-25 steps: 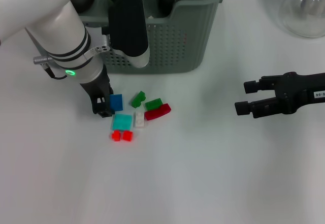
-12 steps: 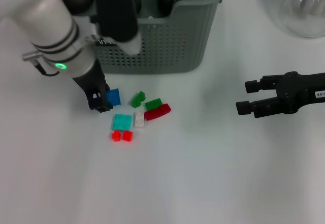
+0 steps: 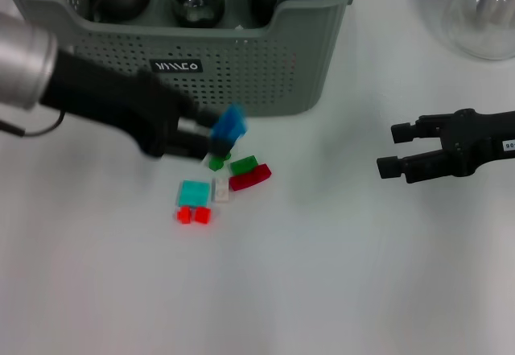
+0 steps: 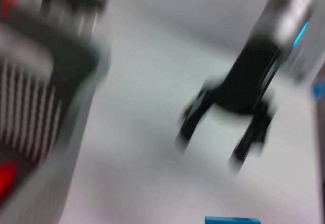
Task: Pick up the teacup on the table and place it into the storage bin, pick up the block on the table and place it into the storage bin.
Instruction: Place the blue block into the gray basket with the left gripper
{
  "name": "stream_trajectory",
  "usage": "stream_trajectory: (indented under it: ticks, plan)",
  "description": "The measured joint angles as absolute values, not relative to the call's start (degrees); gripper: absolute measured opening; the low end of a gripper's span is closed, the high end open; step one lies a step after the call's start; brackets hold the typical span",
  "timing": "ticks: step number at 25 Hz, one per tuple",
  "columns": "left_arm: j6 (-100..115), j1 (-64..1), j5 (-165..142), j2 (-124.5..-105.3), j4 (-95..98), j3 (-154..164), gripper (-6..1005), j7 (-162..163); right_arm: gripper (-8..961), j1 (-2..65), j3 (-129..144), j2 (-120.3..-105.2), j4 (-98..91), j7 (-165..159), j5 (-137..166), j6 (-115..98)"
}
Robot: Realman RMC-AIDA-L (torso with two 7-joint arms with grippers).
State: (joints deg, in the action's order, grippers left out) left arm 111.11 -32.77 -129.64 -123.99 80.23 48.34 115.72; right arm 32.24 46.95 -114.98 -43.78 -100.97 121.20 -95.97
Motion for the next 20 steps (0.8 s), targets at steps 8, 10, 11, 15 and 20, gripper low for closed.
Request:
stream_trajectory:
  ticks: [8,10,11,15,20]
  plan:
    - [103.16,-40.05,-118.53,-123.6,79.32,44.27,408,121.49,946,32.53,46.76,-114.96,-43.78,-100.94,120.93,-95.75]
    - [96.61,-42.48,-121.23,-122.94,78.75,45.1,408,124.88,946,32.53,46.51,-114.96,-43.77,-100.74,120.9,-95.66]
    - [92.15,-43.92,-123.58,-122.34,78.07,45.77,409,127.42,946,32.52,46.32,-114.96,-43.77,-100.65,120.96,-95.61]
    - [79.15,-49.49,-136.41,-119.47,71.35,51.77,409,137.22,946,32.49,45.79,-114.66,-43.86,-100.03,121.09,-95.46]
    - [70.17,-55.04,-149.05,-119.09,62.42,55.04,409,142.74,946,32.43,45.67,-114.44,-43.88,-99.84,121.15,-94.91]
